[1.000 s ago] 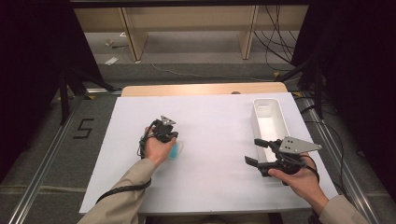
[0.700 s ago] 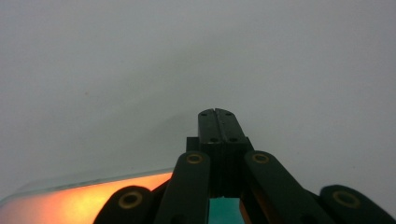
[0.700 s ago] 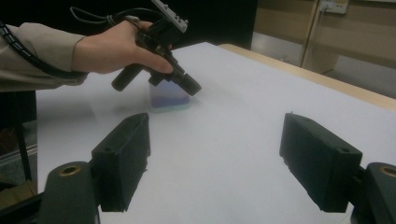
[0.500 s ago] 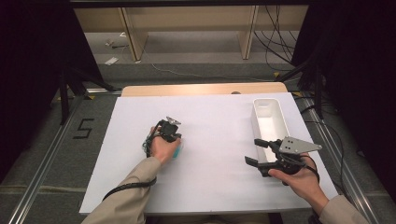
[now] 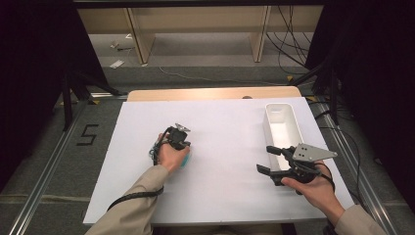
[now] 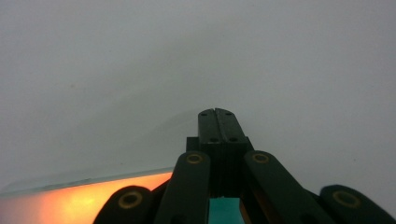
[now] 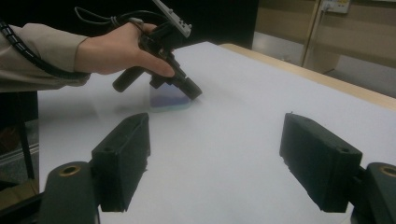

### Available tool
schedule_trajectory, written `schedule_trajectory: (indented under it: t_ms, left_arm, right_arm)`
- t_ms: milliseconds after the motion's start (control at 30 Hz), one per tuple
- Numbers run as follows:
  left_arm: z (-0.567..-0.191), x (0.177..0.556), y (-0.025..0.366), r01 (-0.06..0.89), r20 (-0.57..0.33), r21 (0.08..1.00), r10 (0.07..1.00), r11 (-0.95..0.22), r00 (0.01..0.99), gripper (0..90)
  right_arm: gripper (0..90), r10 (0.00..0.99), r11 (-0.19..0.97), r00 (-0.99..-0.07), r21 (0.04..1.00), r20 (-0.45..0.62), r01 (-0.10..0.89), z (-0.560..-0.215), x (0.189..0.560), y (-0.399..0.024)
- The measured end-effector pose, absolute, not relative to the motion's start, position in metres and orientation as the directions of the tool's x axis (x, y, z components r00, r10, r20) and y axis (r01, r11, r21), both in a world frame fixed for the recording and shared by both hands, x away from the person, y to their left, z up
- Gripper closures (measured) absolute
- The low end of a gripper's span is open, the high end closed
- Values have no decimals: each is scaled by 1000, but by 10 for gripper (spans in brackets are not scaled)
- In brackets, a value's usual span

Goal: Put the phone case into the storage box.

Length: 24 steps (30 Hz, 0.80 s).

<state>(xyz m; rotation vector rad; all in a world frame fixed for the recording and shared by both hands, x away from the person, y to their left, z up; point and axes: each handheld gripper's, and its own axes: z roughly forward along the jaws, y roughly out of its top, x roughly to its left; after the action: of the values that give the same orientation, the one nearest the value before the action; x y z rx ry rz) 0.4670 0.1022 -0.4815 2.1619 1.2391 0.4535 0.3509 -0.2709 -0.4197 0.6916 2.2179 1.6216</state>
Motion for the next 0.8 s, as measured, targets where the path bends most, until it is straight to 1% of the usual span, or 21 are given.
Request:
schedule_trajectory:
  t_ms: [333,800]
  left_arm:
    - [-480,461,105,665,-22,631,848,-399,530,900]
    - [-477,442,110,662,-17,590,812,-463,583,900]
  right_arm:
    - [253,547,244,-837,949,35,199,-419,350,-271]
    - [253,548,245,-836,949,33,198,-419,350,-271]
